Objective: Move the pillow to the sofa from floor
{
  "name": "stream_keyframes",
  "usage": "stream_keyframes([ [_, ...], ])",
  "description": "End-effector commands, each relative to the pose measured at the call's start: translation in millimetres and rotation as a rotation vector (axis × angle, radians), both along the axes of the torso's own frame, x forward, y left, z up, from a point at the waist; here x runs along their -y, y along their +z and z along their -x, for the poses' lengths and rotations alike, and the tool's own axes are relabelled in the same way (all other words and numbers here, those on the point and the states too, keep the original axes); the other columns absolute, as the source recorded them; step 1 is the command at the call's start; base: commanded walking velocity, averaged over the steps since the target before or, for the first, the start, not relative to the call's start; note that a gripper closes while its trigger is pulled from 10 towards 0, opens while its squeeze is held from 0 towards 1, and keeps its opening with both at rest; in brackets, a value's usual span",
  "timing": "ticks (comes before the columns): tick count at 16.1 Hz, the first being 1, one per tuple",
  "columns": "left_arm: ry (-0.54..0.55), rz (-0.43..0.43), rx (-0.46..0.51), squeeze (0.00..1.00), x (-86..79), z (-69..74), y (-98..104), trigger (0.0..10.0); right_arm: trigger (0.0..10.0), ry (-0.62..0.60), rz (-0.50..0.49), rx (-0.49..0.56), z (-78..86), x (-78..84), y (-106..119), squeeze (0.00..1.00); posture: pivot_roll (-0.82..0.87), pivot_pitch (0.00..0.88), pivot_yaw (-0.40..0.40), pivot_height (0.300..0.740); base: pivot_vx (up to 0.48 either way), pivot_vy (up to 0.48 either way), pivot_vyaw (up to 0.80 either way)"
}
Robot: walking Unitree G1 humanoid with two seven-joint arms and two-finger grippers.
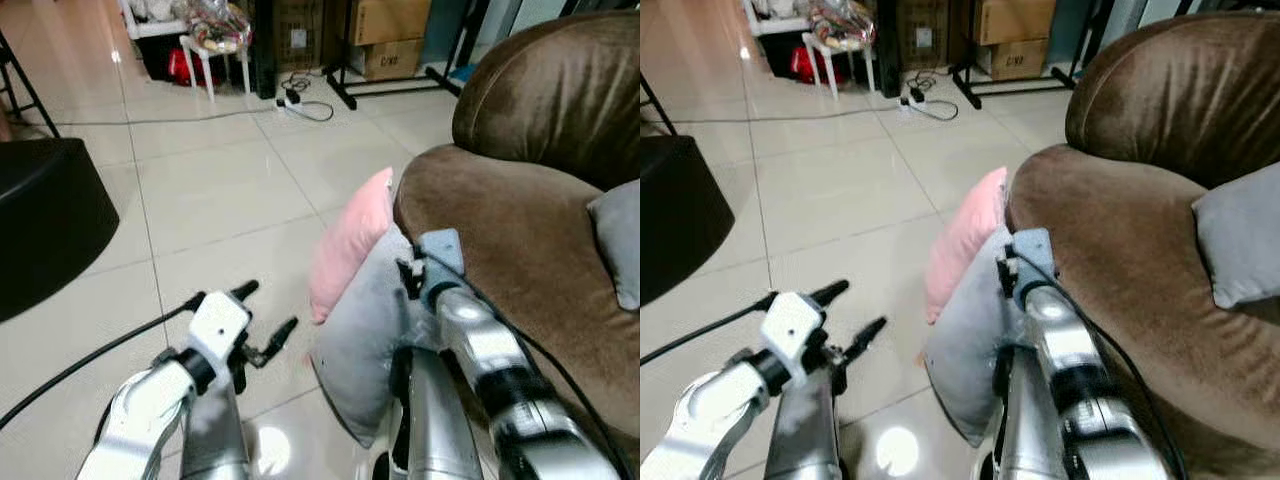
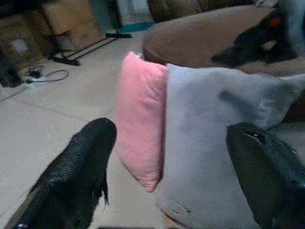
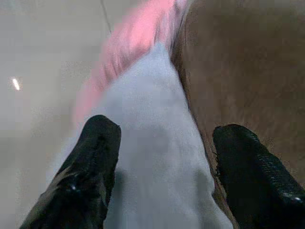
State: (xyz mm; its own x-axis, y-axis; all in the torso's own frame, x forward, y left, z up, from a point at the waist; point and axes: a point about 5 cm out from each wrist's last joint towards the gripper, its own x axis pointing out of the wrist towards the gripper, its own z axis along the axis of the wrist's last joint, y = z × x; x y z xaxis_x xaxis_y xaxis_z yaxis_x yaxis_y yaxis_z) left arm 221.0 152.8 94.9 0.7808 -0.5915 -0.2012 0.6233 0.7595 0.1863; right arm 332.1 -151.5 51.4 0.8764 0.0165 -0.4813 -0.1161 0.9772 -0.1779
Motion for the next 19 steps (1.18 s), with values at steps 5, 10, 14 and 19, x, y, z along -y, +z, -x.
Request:
stream_keyframes([
  [5,-0.068,0.005,-0.049,0.00,6.0,-4.6,-5.3,10.0,10.0,-0.121,0.111,-0.095,4.0,17.0,-23.5,0.00,0.05,0.031,-0.045,0.436,0.000,0.000,0.00],
  [10,-0.107,-0.019,-0.072,0.00,3.2,0.8,-7.0,10.0,2.4,-0.046,0.173,-0.213,17.5,9.3,-43.5,0.00,0.08,0.062,-0.045,0.436,0.000,0.000,0.00],
  [14,-0.118,-0.016,-0.092,0.00,2.6,4.0,-8.0,10.0,0.0,-0.023,0.110,-0.242,22.7,0.6,-50.1,0.00,0.07,0.062,-0.046,0.436,0.000,0.000,0.00],
  [19,-0.129,-0.015,-0.097,0.00,4.7,2.9,-8.8,10.0,0.0,-0.007,0.070,-0.229,20.8,-3.6,-48.4,0.00,0.07,0.061,-0.046,0.436,0.000,0.000,0.00],
])
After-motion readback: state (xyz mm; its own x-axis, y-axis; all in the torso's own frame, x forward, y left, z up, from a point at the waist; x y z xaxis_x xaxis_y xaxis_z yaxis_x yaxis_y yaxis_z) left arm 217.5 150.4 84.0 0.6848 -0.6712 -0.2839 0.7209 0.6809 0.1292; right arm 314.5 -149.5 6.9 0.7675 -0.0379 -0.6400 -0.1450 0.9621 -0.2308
